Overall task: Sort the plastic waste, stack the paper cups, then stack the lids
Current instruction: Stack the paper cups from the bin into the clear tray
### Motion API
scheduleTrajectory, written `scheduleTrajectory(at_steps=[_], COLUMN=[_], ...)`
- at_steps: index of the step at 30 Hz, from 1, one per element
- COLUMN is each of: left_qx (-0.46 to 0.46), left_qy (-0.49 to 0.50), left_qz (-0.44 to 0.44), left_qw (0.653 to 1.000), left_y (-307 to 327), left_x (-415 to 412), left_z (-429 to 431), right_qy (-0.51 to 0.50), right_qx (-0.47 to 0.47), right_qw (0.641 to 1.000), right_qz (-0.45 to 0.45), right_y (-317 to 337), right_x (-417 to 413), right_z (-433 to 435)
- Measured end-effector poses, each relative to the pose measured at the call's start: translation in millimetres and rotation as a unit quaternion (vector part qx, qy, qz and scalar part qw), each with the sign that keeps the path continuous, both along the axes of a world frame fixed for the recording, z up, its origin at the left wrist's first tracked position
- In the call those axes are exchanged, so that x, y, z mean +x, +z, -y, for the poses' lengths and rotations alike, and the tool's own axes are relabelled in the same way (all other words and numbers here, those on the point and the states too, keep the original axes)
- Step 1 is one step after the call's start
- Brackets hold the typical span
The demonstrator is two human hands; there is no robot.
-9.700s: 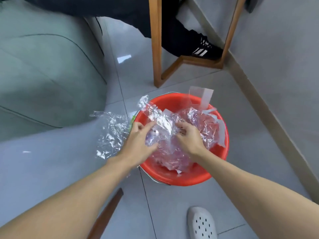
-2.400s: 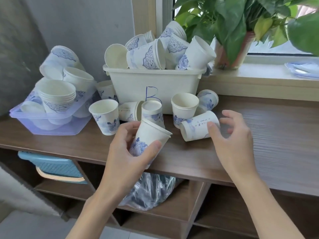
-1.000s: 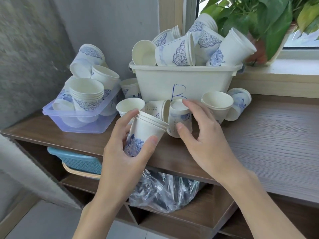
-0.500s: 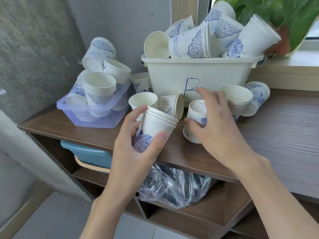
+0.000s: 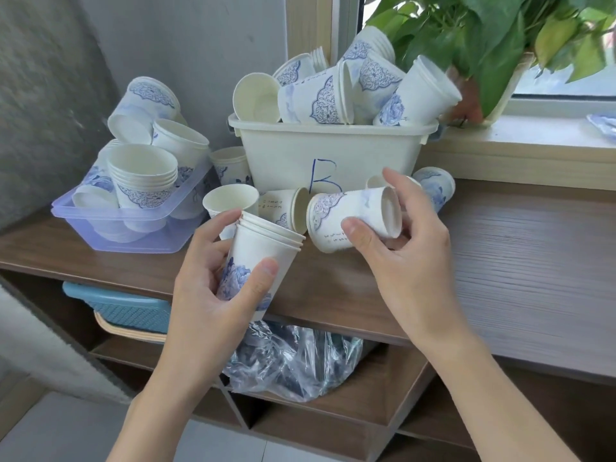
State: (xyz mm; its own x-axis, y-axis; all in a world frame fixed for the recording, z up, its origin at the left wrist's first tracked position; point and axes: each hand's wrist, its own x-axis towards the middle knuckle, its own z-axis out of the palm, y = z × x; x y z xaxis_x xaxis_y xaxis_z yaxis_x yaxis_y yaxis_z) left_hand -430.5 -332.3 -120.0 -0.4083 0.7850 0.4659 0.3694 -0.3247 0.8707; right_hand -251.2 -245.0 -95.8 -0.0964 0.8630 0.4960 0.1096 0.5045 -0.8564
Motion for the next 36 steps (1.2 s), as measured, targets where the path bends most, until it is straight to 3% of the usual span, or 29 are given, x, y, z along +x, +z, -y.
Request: scheduleTrajectory(at_steps=[7, 21, 32, 36], left_qx=[-0.013, -0.049, -0.037, -0.038], left_qy=[-0.051, -0.105, -0.087, -0.089], left_qz=[0.011, -0.008, 0.003, 0.011], left_qw=[0.999, 0.993, 0.996, 0.995], left_y=[0, -2, -4, -3], left_x=[8, 1, -3, -7], left_z=[-1, -1, -3, -1], right_qy=[0.071, 0.156, 0.211, 0.256], right_qx=[-0.128, -0.069, -0.143, -0.152], right_qw=[0.981, 0.98, 0.966, 0.953], right_qz=[-0.129, -0.1, -0.047, 0.052], right_y=[2, -9, 0, 8], right_x=[-10, -30, -29, -35], right_z=[5, -1, 4, 11])
